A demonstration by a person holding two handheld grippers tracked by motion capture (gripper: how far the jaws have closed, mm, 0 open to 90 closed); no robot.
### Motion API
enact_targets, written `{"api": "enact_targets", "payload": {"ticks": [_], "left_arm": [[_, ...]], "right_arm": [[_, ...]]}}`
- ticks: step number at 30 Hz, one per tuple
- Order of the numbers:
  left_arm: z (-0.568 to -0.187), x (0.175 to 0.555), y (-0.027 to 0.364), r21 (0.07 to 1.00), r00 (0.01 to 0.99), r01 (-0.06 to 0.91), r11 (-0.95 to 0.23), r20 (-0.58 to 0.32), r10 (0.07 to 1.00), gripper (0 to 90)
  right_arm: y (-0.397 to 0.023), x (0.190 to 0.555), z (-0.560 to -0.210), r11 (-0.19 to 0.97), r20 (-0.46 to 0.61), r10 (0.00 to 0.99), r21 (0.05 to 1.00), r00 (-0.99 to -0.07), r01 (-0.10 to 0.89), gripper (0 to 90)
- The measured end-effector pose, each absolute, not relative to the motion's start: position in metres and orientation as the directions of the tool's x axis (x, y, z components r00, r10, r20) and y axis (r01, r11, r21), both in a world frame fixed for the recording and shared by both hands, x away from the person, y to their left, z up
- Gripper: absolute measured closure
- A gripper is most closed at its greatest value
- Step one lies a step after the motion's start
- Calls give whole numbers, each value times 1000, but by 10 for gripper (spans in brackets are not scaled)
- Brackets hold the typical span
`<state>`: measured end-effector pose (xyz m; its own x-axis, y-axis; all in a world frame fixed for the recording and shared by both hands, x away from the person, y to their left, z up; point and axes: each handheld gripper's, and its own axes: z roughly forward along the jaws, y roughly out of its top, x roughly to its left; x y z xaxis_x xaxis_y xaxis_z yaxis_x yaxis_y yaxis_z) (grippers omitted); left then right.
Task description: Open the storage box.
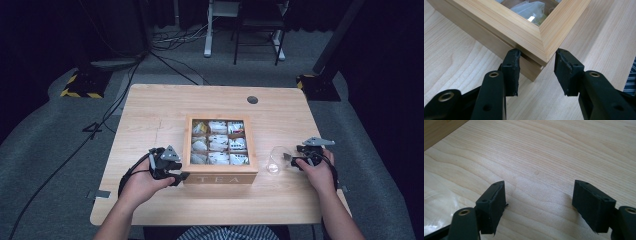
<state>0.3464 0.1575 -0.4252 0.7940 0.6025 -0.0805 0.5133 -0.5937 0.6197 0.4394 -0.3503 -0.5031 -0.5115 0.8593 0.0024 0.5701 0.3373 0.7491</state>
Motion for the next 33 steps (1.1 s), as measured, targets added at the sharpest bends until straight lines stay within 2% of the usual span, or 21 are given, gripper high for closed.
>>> {"api": "enact_targets", "payload": {"ticks": [20, 33], "left_arm": [[-415, 344, 158, 642, 777, 521, -562, -84, 624, 560], [-405, 341, 157, 739, 737, 482, -471, -51, 674, 556]], "right_arm": [[-350, 439, -503, 337, 3, 860, 749, -511, 571, 274], [-350, 439, -503, 337, 2, 860, 749, -511, 571, 274]]}}
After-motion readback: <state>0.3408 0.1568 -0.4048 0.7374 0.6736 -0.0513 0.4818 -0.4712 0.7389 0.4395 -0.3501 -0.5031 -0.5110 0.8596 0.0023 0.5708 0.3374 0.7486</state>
